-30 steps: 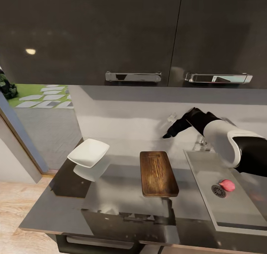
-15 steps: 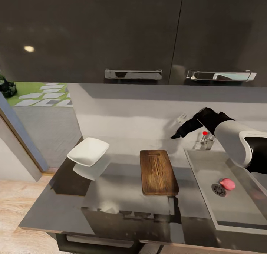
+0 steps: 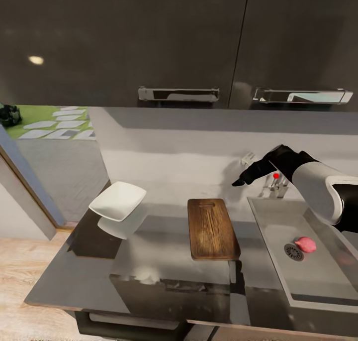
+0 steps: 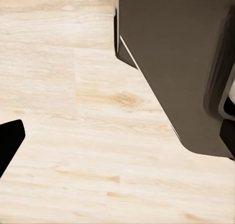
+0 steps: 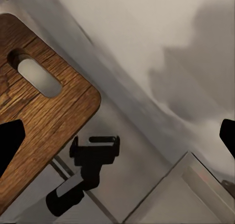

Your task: In the kitchen, take the Vidalia onion out of the sink, dice it on the chopping board with the paring knife, put the diced onion into the bowl on the countertop, then place both the paring knife and the chopping board into the sink.

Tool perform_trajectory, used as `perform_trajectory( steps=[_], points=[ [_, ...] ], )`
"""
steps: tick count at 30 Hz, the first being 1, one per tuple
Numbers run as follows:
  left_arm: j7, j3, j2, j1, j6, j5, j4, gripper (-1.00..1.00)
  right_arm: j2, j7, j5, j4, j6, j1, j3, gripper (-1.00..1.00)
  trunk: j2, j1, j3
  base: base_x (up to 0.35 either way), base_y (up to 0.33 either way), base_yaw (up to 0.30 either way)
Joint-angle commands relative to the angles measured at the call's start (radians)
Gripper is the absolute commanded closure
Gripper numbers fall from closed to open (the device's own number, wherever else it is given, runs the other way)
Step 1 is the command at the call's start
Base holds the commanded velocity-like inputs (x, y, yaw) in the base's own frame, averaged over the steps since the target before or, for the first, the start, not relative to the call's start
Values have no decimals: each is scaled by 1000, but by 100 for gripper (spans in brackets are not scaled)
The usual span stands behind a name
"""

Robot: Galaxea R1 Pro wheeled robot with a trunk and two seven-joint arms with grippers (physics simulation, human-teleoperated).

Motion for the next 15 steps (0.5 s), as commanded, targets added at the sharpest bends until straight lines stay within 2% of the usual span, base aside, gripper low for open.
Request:
perform_trajectory(
  steps=[1,5,15],
  points=[
    [2,0,0,-1,-6,0,2,-100,0,4,-11,-2,10,0,2,-100,-2,1,-3,0,0,0],
    [2,0,-1,-1,-7,0,2,-100,0,3,-33,-1,10,1,3,-100,-2,1,-10,0,0,0],
    [2,0,-2,-1,-8,0,1,-100,1,-1,-41,-4,19,1,1,-100,-2,1,-26,0,0,0]
  ],
)
